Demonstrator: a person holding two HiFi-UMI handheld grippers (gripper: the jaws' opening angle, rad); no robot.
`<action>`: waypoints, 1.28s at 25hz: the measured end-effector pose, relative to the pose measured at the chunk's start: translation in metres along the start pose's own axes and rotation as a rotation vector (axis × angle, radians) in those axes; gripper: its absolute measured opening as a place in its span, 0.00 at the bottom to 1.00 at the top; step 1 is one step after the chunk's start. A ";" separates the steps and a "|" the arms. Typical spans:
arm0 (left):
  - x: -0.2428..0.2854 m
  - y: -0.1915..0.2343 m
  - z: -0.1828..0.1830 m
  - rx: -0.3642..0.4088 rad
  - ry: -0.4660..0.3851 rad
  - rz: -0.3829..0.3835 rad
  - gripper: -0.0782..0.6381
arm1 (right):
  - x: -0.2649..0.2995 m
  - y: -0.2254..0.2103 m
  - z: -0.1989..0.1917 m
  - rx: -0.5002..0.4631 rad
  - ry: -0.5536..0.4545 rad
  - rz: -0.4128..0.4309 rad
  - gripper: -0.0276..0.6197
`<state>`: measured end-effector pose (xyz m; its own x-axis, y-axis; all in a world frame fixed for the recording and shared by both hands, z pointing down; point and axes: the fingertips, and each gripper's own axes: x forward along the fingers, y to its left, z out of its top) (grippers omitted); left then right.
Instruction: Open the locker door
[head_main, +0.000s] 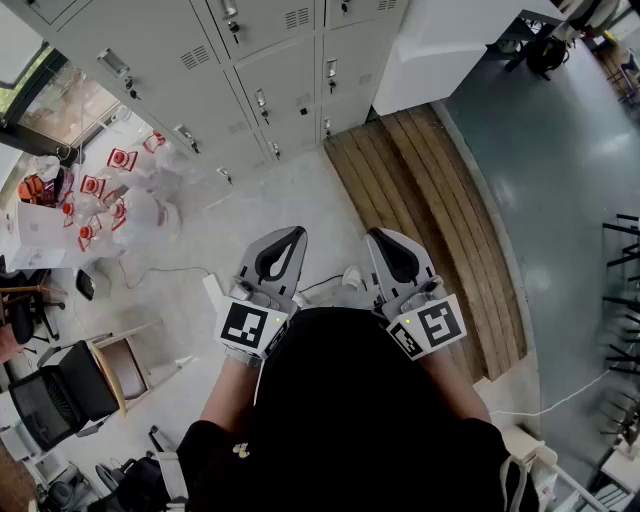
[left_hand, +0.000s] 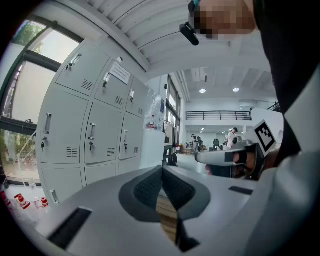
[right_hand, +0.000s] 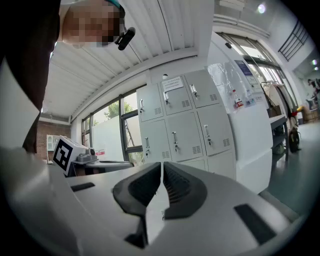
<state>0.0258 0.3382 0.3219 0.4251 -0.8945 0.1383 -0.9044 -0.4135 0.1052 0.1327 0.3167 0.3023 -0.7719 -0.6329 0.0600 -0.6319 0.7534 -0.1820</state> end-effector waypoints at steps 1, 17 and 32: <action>0.004 -0.001 -0.001 -0.001 0.004 0.000 0.14 | 0.000 -0.004 0.001 0.003 -0.002 0.002 0.10; 0.070 -0.027 -0.006 0.021 0.062 0.061 0.14 | 0.007 -0.082 0.005 0.139 -0.034 0.046 0.10; 0.130 0.127 -0.005 -0.036 0.058 0.030 0.14 | 0.163 -0.107 0.002 0.093 0.022 0.007 0.11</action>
<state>-0.0341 0.1702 0.3580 0.4000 -0.8947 0.1986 -0.9154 -0.3792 0.1353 0.0748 0.1331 0.3296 -0.7780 -0.6231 0.0802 -0.6183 0.7370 -0.2731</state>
